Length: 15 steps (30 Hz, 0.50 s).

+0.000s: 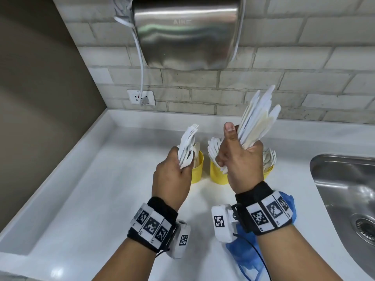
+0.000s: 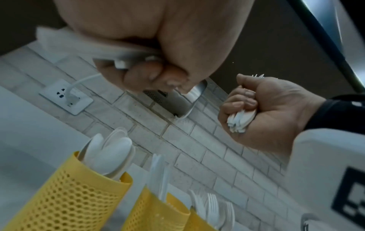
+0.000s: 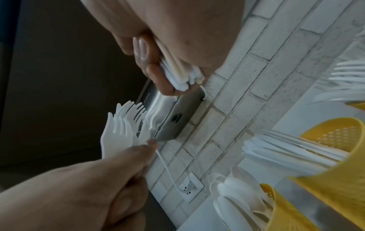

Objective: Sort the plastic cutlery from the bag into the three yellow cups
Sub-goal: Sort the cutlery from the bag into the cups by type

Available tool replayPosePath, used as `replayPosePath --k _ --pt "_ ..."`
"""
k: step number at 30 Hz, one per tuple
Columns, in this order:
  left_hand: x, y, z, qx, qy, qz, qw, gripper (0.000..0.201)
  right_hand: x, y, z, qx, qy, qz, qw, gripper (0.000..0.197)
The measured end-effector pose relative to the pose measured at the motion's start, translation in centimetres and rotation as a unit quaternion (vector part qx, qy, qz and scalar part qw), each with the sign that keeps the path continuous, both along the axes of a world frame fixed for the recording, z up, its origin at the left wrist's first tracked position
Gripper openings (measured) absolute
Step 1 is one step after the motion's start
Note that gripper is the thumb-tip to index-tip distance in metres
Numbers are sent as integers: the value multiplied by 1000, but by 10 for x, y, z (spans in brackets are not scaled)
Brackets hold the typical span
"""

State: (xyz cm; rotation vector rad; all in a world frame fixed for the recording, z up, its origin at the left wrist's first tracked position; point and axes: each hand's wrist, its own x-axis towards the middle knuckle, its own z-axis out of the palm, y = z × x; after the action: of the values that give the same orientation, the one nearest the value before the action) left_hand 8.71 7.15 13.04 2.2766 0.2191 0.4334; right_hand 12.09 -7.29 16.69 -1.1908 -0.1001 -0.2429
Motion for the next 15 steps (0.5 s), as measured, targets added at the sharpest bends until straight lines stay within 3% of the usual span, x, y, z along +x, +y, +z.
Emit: replayPosePath --k 5,10,15 --pt "-3 -4 1 129 -1 25 991 19 0 -7 -1 -16 17 1 1000 45" --pt "-3 -6 3 145 14 29 989 14 -2 -8 -3 -81 4 14 997 36" --pt "-3 -7 2 147 28 29 988 17 -3 0 6 -172 -25 -19 985 16"
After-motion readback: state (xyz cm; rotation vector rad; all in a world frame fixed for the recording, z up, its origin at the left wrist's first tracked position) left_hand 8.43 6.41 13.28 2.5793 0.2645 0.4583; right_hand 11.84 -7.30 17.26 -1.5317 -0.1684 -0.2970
